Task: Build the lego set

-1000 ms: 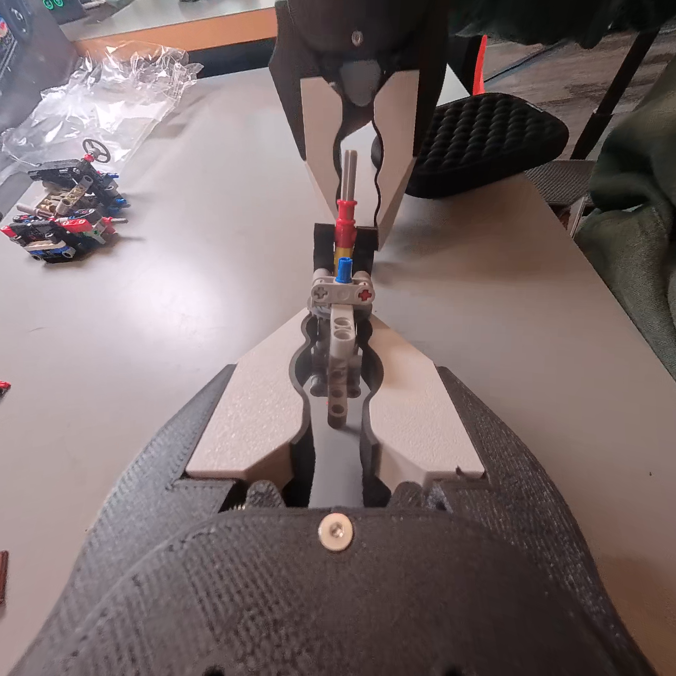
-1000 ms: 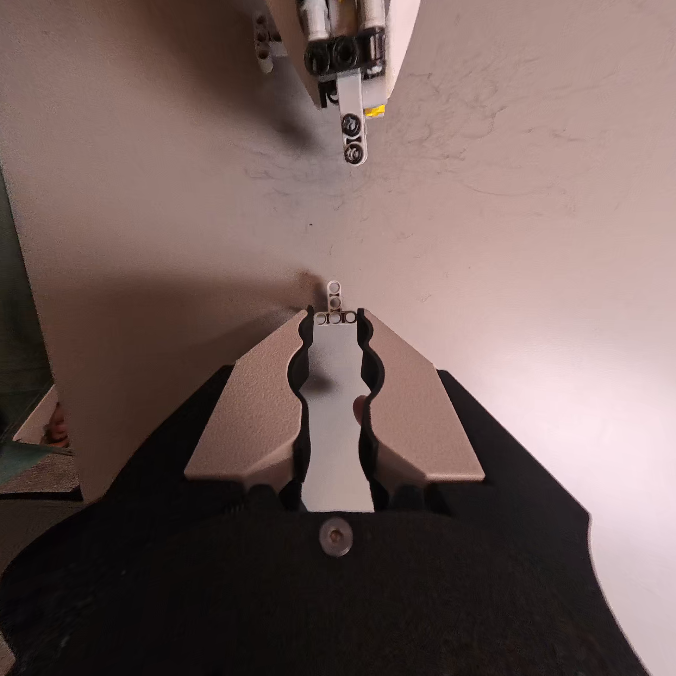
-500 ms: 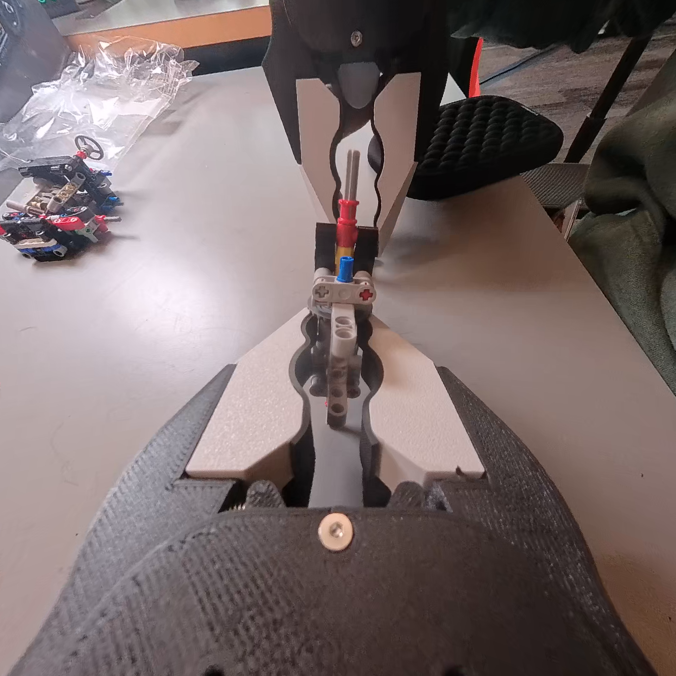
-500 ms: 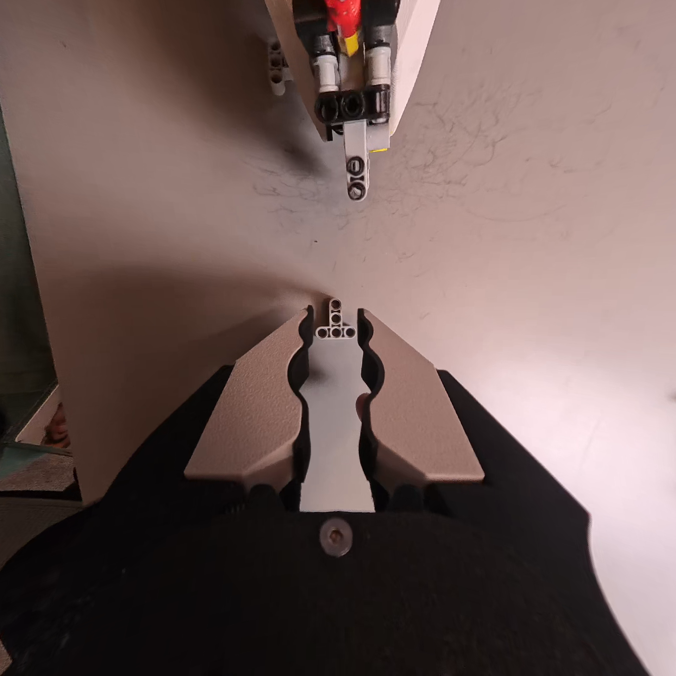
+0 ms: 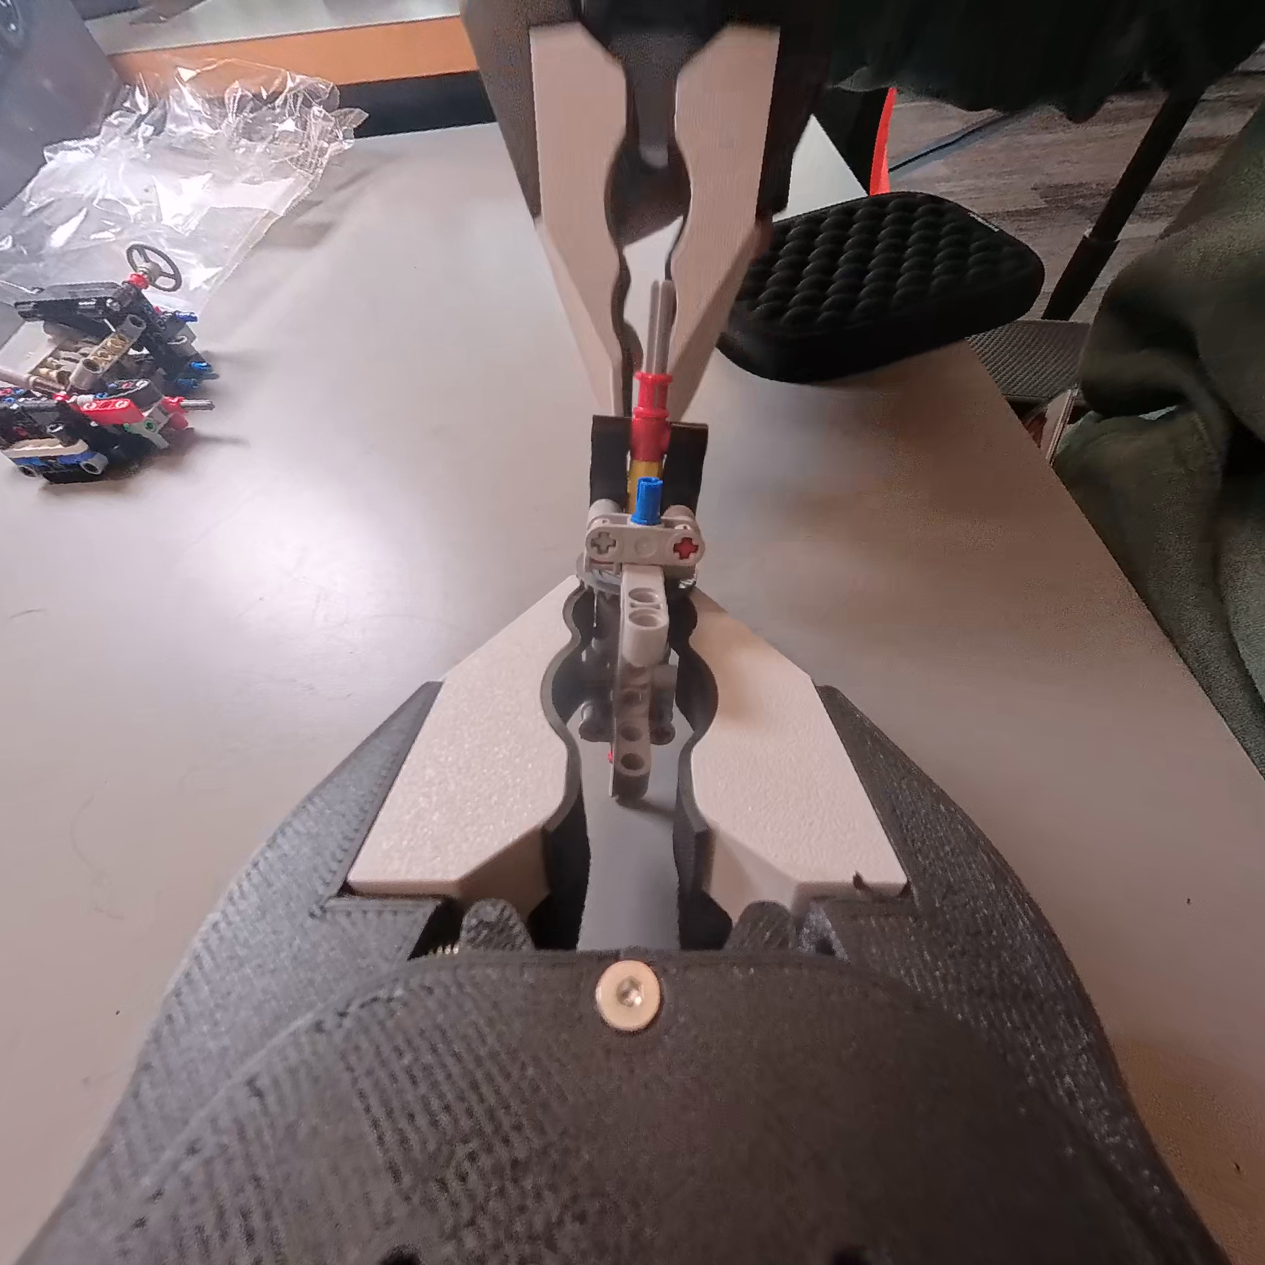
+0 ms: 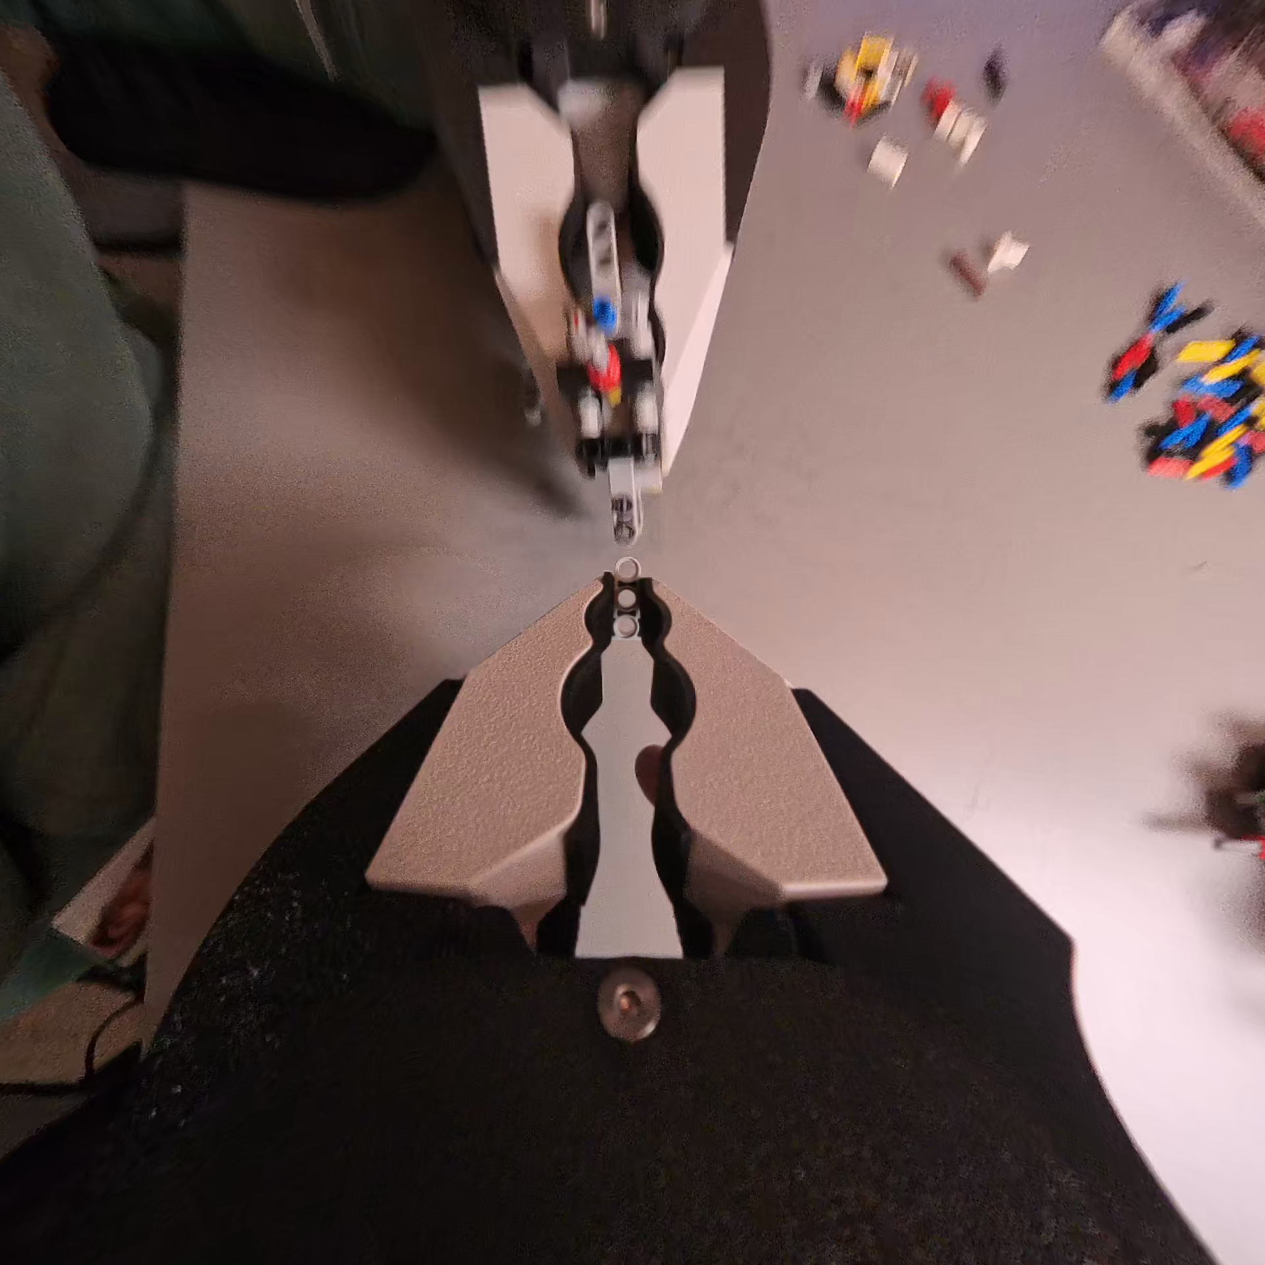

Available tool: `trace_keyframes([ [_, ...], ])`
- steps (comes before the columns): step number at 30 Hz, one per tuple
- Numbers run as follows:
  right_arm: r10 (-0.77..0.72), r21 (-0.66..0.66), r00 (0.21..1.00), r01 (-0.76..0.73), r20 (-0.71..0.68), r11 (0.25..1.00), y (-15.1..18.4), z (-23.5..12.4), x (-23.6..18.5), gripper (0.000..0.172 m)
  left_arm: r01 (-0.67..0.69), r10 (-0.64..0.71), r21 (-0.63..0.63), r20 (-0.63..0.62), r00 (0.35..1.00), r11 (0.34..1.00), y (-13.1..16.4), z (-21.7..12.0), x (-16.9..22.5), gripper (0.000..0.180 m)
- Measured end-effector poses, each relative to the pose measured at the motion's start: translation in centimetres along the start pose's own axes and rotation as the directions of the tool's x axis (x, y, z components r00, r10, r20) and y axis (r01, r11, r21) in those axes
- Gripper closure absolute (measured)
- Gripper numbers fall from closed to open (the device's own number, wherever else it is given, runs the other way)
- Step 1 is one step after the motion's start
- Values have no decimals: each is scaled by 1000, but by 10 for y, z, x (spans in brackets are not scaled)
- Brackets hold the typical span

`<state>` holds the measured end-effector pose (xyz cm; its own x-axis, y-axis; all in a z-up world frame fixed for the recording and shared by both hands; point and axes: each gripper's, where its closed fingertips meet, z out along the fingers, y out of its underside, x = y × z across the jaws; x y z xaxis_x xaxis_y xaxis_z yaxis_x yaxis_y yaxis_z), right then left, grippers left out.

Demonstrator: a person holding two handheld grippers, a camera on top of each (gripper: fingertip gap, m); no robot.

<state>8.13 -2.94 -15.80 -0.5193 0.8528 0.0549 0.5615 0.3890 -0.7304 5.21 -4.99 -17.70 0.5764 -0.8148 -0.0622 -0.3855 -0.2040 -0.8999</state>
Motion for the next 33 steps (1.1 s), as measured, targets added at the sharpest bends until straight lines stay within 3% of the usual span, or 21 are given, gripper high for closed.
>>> trace_keyframes([
  [3, -21, 107, 1000, 23, -15, 994, -25, -12, 0, 166, 0, 0, 7, 0, 1000, 1000, -1, 0, 0, 161],
  [17, 22, 78, 1000, -23, 20, 997, -5, 10, -8, 166, 24, -26, -20, -57, 998, 999, 0, 5, 7, 160],
  [25, 183, 125, 982, -189, 54, 974, 2, 8, -1, 166, 185, -187, -30, -154, 970, 982, -1, 12, 3, 160],
  [33, 241, 144, 967, -250, 81, 957, 13, 15, -3, 166, 176, -179, -33, -143, 973, 984, 2, 16, 3, 161],
])
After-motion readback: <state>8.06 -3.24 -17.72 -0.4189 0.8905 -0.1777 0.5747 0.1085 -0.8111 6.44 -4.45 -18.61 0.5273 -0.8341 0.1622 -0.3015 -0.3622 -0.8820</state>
